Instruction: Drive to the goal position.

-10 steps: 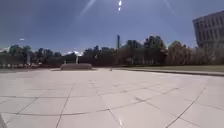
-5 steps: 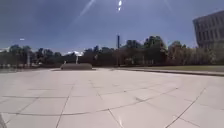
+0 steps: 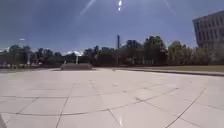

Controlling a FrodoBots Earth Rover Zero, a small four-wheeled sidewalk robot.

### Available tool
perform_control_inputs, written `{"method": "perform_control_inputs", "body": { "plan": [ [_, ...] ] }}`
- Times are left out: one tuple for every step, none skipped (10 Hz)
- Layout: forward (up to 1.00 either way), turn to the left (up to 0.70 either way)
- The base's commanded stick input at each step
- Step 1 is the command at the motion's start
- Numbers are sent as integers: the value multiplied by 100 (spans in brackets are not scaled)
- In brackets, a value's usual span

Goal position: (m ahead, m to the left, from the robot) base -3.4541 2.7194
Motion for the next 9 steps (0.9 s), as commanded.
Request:
{"method": "perform_control_inputs", "body": {
  "plan": [
    [0,0],
    [4,0],
    [4,0],
    [2,0],
    [1,0],
    [3,0],
    [1,0],
    [3,0],
    [0,0]
  ]
}}
